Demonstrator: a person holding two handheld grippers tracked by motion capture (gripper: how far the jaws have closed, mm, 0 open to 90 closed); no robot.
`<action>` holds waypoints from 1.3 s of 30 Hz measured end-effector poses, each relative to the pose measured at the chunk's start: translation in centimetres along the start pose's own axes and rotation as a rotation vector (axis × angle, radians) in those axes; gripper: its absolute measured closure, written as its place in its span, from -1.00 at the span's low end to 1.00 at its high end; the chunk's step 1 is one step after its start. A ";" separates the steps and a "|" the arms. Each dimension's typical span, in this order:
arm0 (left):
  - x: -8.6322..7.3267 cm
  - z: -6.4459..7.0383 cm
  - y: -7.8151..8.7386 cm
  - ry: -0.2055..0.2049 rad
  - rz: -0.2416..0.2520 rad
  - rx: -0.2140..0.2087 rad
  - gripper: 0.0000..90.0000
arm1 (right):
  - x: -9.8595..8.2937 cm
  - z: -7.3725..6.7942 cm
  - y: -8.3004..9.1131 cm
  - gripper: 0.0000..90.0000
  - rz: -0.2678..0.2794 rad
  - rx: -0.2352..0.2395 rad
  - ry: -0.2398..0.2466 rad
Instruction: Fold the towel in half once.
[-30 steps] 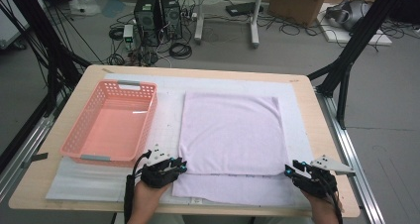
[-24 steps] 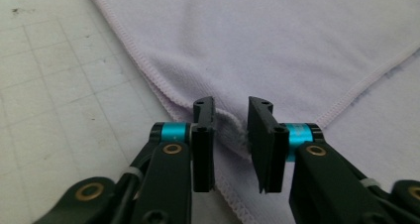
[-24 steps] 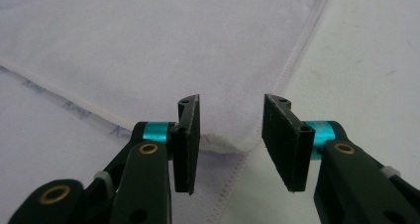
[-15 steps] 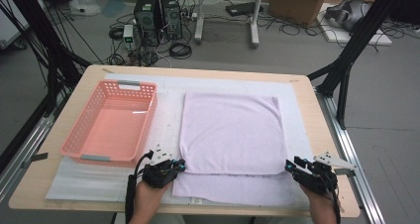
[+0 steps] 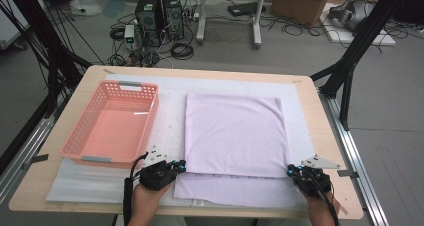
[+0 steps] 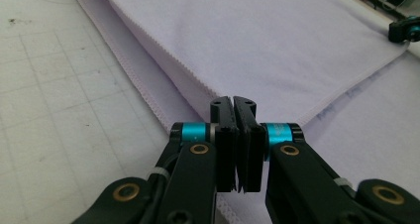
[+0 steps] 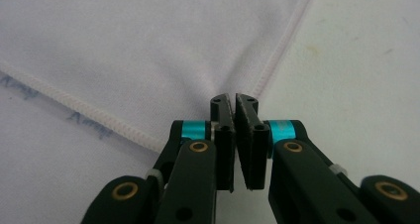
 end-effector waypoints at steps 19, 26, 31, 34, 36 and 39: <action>-0.6 0.5 2.2 0.048 0.034 -0.062 0.94 | -0.8 0.0 2.5 0.93 0.053 0.088 -0.082; -2.1 1.5 4.2 0.044 0.024 -0.081 0.94 | -2.3 -1.3 4.7 0.93 0.063 0.107 -0.067; -2.8 2.1 5.4 0.034 0.022 -0.092 0.94 | -3.2 -2.2 5.9 0.93 0.067 0.116 -0.064; -3.0 2.4 5.9 0.035 0.023 -0.093 0.94 | -3.6 -2.6 6.6 0.93 0.074 0.116 -0.051; -3.2 2.5 6.1 0.030 0.023 -0.096 0.94 | -3.8 -2.9 6.9 0.93 0.078 0.117 -0.051; -3.5 2.8 6.5 0.026 0.021 -0.101 0.94 | -4.0 -3.1 7.3 0.93 0.081 0.118 -0.046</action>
Point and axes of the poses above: each handheld gripper's, and its own axes: y roughly backward along the jaws, x roughly out of its top, z roughly to its right, the point moved 4 cm from there along -y, roughly forward along the jaws, and after that the axes turned 3 degrees about y, right-handed, at the moved point
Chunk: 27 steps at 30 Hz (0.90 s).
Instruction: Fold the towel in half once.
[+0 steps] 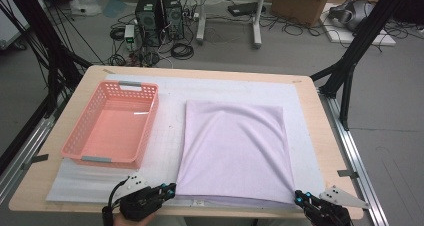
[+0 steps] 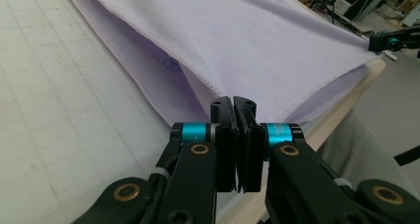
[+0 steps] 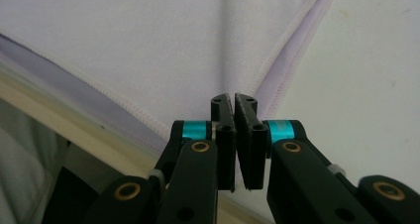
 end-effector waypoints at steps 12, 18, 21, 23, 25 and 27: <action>-1.0 0.7 0.3 -0.028 -0.047 -0.010 0.93 | -1.0 -0.4 0.1 0.91 -0.040 -0.010 0.001; 0.5 -0.9 0.0 -0.013 0.032 0.040 0.29 | -0.4 0.2 0.1 0.43 0.003 -0.035 -0.043; 1.7 -2.0 -0.9 -0.013 0.058 0.048 0.21 | 0.5 1.1 -0.3 0.43 0.043 -0.050 -0.060; 2.6 -2.8 -1.8 -0.019 0.055 0.039 0.22 | 1.2 1.9 -1.0 0.43 0.051 -0.053 -0.061; 3.3 -3.7 -2.5 -0.018 0.054 0.031 0.24 | 1.8 2.8 -2.1 0.46 0.049 -0.060 -0.081; 3.8 -4.5 -3.2 -0.020 0.050 0.035 0.26 | 2.4 3.6 -3.2 0.46 0.050 -0.060 -0.079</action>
Point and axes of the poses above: each handheld gripper's, and its own axes: y roughly backward along the jaws, x roughly out of its top, z roughly to its right, the point moved 4 cm from there along -y, roughly forward along the jaws, and after that the axes turned 3 degrees about y, right-handed, at the moved point
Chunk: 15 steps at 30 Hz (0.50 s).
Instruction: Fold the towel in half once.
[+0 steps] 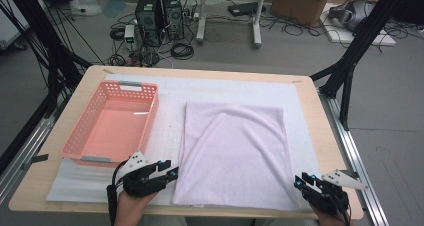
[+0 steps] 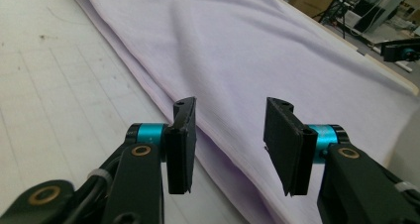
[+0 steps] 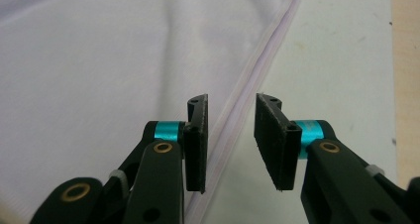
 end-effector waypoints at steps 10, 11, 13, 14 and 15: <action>2.6 -1.8 -2.9 -0.039 -0.030 0.000 0.37 | 1.9 0.5 -2.6 0.45 -0.007 0.010 0.014; 2.9 -2.0 -3.4 -0.037 -0.034 0.001 0.37 | 2.0 0.6 -2.8 0.44 -0.005 0.009 0.016; 3.5 -2.6 -4.2 -0.013 -0.026 0.004 0.37 | 2.1 0.6 -3.1 0.44 -0.009 0.011 0.018; 3.6 -2.9 -4.6 0.008 -0.016 0.007 0.37 | 2.2 0.6 -3.2 0.44 -0.011 0.010 0.023; 3.7 -3.1 -5.1 0.004 -0.020 0.011 0.35 | 2.3 0.6 -3.2 0.44 -0.012 0.007 0.028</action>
Point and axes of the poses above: each handheld gripper's, and its own axes: y roughly backward along the jaws, x roughly out of its top, z roughly to its right, the point moved 4 cm from there along -y, roughly forward along the jaws, and after that the axes turned 3 degrees about y, right-handed, at the moved point
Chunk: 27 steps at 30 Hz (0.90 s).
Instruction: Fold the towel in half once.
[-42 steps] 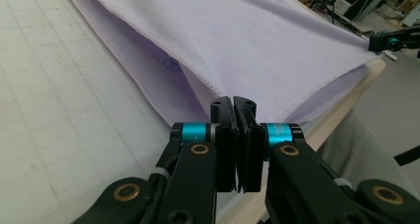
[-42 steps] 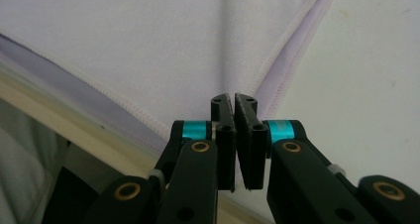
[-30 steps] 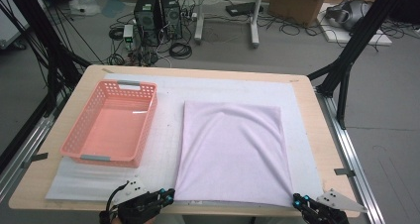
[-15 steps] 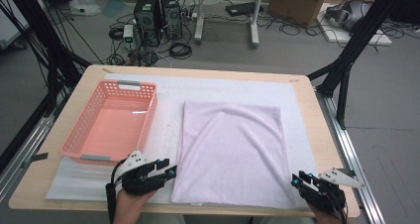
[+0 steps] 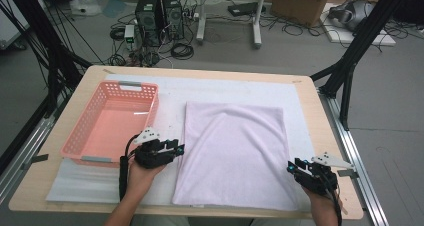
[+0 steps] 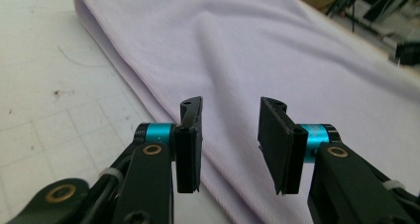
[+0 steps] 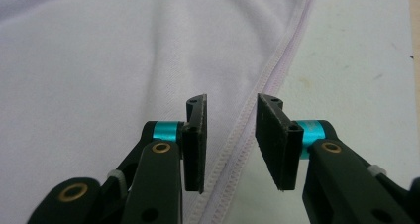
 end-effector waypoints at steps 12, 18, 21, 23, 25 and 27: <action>1.7 -1.5 -5.1 -0.029 -0.081 0.094 0.38 | -0.1 0.4 0.1 0.44 0.001 0.006 -0.004; 1.7 -2.2 -6.2 -0.051 -0.127 0.185 0.38 | 0.1 0.6 0.0 0.44 0.003 0.009 -0.007; 1.4 -2.3 -6.5 -0.093 -0.153 0.216 0.51 | 0.0 0.7 -0.2 0.44 -0.005 0.011 -0.004; 1.3 -2.1 -6.6 -0.136 -0.165 0.223 0.86 | -0.1 0.6 -0.3 0.44 -0.008 0.013 -0.005; 1.4 -2.2 -6.5 -0.125 -0.156 0.252 0.91 | -0.1 0.6 -0.4 0.44 -0.009 0.014 -0.006; 1.6 -2.8 -6.0 -0.085 -0.140 0.290 0.92 | -0.1 0.6 -0.4 0.44 -0.011 0.014 -0.005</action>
Point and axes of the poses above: each handheld gripper's, and its own axes: y roughly backward along the jaws, x roughly out of its top, z roughly to its right, the point moved 4 cm from there along -y, roughly forward along the jaws, and after that the axes turned 3 degrees about y, right-handed, at the moved point
